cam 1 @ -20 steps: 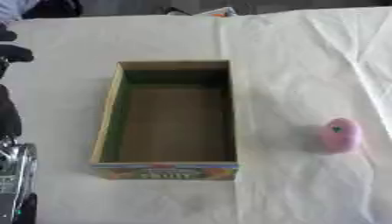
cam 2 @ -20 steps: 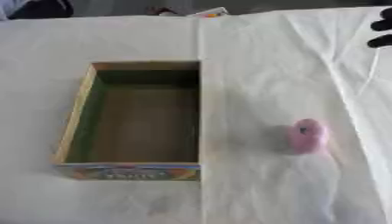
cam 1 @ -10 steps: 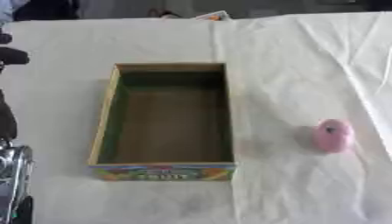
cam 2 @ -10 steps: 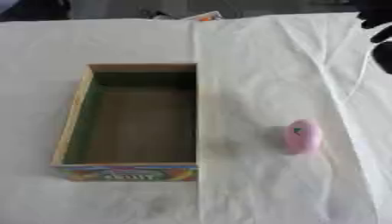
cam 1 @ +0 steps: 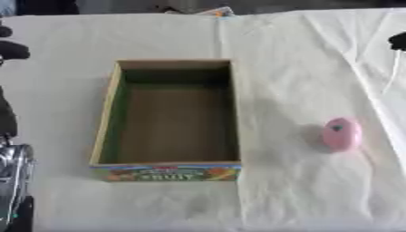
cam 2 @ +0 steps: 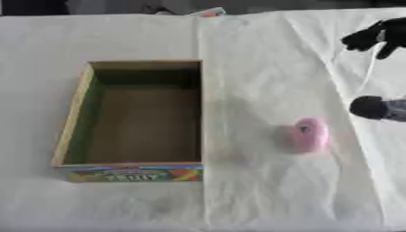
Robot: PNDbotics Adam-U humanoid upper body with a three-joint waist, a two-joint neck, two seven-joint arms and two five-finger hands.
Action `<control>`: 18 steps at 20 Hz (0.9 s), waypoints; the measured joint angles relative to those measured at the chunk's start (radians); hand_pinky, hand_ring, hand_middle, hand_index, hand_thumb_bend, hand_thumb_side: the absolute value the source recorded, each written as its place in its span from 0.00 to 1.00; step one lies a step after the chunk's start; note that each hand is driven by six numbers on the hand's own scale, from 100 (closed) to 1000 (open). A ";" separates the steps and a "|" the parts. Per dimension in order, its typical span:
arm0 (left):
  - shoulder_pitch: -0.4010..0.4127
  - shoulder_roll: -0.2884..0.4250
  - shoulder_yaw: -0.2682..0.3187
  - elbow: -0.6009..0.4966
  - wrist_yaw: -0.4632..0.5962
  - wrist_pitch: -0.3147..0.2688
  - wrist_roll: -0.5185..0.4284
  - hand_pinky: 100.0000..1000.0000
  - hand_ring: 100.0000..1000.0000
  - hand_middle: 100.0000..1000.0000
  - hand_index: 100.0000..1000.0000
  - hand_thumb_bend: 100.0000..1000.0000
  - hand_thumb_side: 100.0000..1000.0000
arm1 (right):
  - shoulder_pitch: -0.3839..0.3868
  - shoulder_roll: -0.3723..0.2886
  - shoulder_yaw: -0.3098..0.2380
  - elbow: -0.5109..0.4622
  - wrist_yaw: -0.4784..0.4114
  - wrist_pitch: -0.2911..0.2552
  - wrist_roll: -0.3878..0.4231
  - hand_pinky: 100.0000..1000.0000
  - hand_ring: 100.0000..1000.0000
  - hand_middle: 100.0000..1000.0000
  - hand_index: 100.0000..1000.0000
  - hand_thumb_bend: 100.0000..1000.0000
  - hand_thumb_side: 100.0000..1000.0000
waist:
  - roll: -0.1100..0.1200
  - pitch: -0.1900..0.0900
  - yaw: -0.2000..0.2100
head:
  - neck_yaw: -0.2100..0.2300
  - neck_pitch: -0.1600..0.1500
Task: Pick up objects on the table and place them in the box.
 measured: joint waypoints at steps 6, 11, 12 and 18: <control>0.000 0.004 -0.005 0.000 0.001 0.001 -0.006 0.48 0.45 0.50 0.64 0.00 0.82 | -0.052 -0.014 0.068 0.000 -0.016 -0.047 0.109 0.61 0.78 0.73 0.98 0.72 0.90 | -0.003 0.000 0.010 | -0.010 -0.007; 0.000 0.004 -0.011 0.000 0.005 -0.001 -0.010 0.48 0.45 0.50 0.64 0.00 0.83 | -0.095 -0.014 0.113 0.000 -0.016 -0.006 0.154 0.61 0.78 0.72 0.97 0.73 0.85 | -0.003 0.000 0.014 | -0.017 -0.011; 0.000 0.004 -0.011 0.000 0.005 -0.001 -0.011 0.48 0.45 0.50 0.64 0.00 0.83 | -0.108 -0.013 0.124 0.000 -0.016 0.011 0.157 0.61 0.79 0.72 0.98 0.74 0.84 | -0.003 0.000 0.017 | -0.018 -0.011; 0.000 0.004 -0.013 0.000 0.009 0.001 -0.017 0.48 0.45 0.50 0.64 0.00 0.83 | -0.176 0.001 0.193 0.000 0.006 0.118 0.192 0.63 0.80 0.71 0.95 0.84 0.64 | -0.003 -0.001 0.022 | -0.027 -0.014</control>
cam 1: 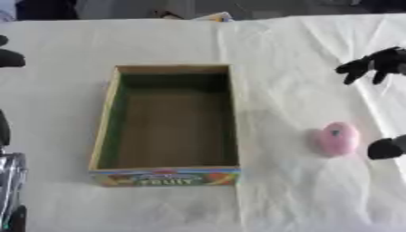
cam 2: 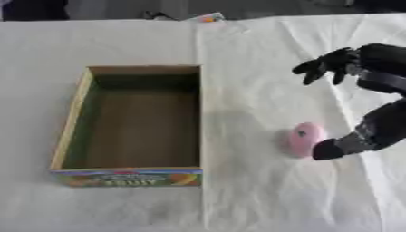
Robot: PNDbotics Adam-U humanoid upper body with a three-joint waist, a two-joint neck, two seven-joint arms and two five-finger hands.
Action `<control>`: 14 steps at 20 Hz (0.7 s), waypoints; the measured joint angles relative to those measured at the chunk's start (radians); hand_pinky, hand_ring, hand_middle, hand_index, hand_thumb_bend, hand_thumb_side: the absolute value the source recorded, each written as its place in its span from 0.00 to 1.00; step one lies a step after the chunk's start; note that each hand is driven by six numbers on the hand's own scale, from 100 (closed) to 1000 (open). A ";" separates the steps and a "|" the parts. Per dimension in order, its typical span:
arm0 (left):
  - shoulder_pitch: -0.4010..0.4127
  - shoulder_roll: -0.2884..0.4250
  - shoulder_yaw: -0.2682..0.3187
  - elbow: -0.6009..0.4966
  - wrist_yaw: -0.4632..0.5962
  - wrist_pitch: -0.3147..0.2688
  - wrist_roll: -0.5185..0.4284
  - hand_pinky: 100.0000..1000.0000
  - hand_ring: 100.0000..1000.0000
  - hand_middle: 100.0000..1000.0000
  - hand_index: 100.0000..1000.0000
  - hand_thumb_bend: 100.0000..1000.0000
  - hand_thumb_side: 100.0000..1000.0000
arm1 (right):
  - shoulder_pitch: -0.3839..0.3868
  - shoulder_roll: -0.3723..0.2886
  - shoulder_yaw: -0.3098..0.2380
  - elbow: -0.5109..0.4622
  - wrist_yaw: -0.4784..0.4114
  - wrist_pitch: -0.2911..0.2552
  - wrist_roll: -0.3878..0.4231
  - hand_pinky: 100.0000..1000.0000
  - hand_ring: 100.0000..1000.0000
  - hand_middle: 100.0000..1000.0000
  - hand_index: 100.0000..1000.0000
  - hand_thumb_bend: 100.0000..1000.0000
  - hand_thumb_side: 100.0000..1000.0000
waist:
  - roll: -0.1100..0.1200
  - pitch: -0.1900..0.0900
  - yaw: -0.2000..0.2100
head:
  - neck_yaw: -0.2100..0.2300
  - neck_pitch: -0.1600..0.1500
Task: Pick up objects on the table and place them in the box.
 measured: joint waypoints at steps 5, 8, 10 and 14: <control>0.000 0.000 -0.004 0.000 0.001 0.000 -0.004 0.48 0.45 0.50 0.63 0.00 0.83 | -0.025 0.023 0.042 0.000 0.054 0.078 0.056 0.63 0.81 0.70 0.96 0.87 0.37 | 0.000 0.000 0.001 | -0.005 0.000; 0.002 0.000 -0.004 0.000 0.003 0.001 -0.005 0.48 0.45 0.50 0.63 0.00 0.83 | -0.018 0.038 0.055 0.000 0.076 0.138 0.101 0.64 0.80 0.72 0.97 0.72 0.31 | 0.000 0.000 0.001 | -0.006 0.000; 0.004 0.000 -0.004 0.000 0.005 0.002 -0.006 0.48 0.45 0.50 0.63 0.00 0.83 | -0.010 0.051 0.057 0.000 0.089 0.184 0.129 0.64 0.79 0.71 0.97 0.66 0.29 | 0.001 0.000 0.003 | -0.006 0.000; 0.005 -0.001 -0.004 0.000 0.008 0.002 -0.006 0.48 0.45 0.50 0.63 0.00 0.83 | -0.007 0.076 0.059 0.000 0.106 0.255 0.158 0.64 0.79 0.72 0.97 0.55 0.28 | 0.004 0.000 0.006 | -0.006 -0.001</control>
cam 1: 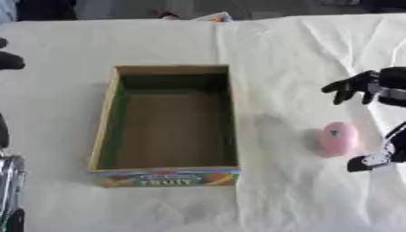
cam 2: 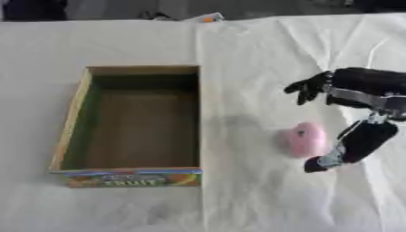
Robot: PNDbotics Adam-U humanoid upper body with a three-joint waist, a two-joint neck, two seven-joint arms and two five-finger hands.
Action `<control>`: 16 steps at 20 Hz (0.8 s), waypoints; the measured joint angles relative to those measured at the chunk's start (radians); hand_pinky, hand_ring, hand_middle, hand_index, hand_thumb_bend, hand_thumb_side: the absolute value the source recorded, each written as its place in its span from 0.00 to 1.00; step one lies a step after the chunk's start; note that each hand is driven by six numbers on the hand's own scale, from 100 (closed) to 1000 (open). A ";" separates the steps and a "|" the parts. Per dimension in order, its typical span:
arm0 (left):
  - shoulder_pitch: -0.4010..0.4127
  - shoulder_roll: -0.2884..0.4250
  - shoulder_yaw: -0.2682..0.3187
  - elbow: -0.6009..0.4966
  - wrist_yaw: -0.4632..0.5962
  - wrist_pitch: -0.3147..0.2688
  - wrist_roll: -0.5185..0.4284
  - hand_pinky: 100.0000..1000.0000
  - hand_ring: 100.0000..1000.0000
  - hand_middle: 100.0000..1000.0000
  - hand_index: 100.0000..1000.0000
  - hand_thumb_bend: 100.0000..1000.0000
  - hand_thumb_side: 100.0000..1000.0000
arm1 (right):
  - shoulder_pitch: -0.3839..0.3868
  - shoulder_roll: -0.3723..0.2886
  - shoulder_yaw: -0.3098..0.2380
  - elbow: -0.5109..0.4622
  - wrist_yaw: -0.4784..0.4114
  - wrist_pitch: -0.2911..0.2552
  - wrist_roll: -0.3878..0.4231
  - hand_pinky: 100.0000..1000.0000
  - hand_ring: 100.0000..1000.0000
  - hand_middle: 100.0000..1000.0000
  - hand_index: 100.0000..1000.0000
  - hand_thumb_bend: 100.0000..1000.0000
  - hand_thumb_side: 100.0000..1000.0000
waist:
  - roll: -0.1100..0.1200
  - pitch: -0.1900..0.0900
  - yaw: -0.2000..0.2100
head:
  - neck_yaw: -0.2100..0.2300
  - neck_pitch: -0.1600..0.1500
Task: Pick up objects on the table and place them in the box.
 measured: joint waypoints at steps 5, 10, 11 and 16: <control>0.000 0.000 0.000 0.000 0.000 0.000 -0.001 0.48 0.45 0.50 0.63 0.00 0.82 | 0.009 0.013 0.000 0.000 0.018 0.059 0.018 0.64 0.79 0.72 0.97 0.47 0.26 | 0.000 0.001 0.002 | 0.000 0.000; 0.001 0.000 0.000 0.000 0.000 0.001 -0.001 0.48 0.45 0.50 0.63 0.00 0.82 | 0.009 0.029 0.007 0.021 0.045 0.086 0.036 0.64 0.80 0.73 0.97 0.45 0.26 | 0.002 0.002 0.006 | -0.002 0.000; 0.001 0.000 0.000 0.000 0.000 0.001 -0.002 0.48 0.45 0.50 0.63 0.00 0.82 | 0.009 0.034 0.010 0.032 0.053 0.087 0.039 0.64 0.80 0.73 0.97 0.45 0.25 | 0.003 0.002 0.006 | -0.002 0.000; 0.001 -0.001 0.000 0.000 0.001 0.002 -0.003 0.48 0.45 0.50 0.63 0.00 0.81 | 0.007 0.053 0.026 0.099 0.093 0.077 0.053 0.65 0.82 0.74 0.97 0.30 0.27 | 0.006 0.004 0.008 | -0.004 0.000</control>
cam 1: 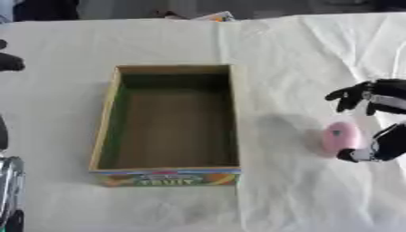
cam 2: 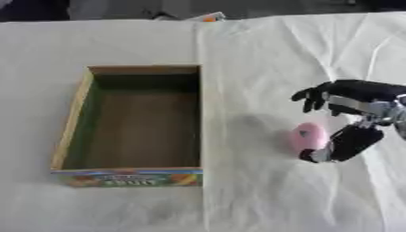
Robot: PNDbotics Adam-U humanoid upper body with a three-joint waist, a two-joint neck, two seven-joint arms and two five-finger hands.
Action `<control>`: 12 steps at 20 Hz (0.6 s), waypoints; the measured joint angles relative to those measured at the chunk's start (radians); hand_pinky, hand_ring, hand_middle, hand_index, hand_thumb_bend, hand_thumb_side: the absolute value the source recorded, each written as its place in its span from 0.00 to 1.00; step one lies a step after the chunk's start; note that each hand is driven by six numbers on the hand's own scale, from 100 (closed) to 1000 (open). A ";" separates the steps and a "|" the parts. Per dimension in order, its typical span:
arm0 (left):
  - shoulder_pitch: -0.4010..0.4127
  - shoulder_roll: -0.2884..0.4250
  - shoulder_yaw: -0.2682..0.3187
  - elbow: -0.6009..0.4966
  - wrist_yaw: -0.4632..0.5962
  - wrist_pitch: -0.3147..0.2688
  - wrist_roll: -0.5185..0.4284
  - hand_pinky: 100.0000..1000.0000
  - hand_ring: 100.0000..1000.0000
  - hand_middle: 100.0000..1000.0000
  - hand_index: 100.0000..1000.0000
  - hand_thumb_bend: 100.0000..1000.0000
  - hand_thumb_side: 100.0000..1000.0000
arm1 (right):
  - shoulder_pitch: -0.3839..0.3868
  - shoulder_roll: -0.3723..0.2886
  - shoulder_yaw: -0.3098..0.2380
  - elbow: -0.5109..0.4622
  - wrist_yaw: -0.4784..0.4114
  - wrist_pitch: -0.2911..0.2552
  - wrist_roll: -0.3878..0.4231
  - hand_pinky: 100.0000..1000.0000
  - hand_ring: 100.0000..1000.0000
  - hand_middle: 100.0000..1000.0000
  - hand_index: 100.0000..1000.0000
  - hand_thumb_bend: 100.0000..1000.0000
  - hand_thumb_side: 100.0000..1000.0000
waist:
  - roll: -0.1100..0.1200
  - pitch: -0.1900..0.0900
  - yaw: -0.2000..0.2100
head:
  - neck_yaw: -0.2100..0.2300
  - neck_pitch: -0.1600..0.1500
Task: Pick up objects on the table and place them in the box.
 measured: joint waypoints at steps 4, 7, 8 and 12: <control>0.000 -0.002 0.000 0.000 0.000 0.000 -0.001 0.48 0.45 0.50 0.63 0.00 0.80 | -0.012 0.014 0.009 0.055 0.036 -0.020 0.006 0.64 0.81 0.74 0.96 0.26 0.27 | 0.000 0.000 0.000 | -0.002 0.000; 0.000 -0.005 0.000 0.000 0.000 0.001 -0.002 0.48 0.45 0.50 0.63 0.00 0.80 | -0.017 0.027 0.017 0.093 0.057 -0.034 0.006 0.63 0.82 0.73 0.96 0.26 0.27 | 0.001 0.000 0.000 | -0.004 0.000; 0.001 -0.007 0.000 0.000 0.000 0.001 -0.003 0.48 0.45 0.50 0.63 0.00 0.80 | -0.017 0.030 0.021 0.104 0.063 -0.039 0.008 0.63 0.81 0.73 0.95 0.26 0.27 | 0.001 0.000 0.000 | -0.005 0.000; 0.001 -0.007 0.000 0.000 0.000 0.000 -0.004 0.48 0.45 0.50 0.63 0.00 0.80 | -0.022 0.039 0.029 0.138 0.085 -0.055 0.012 0.63 0.82 0.73 0.95 0.25 0.27 | 0.001 0.002 0.000 | -0.005 0.000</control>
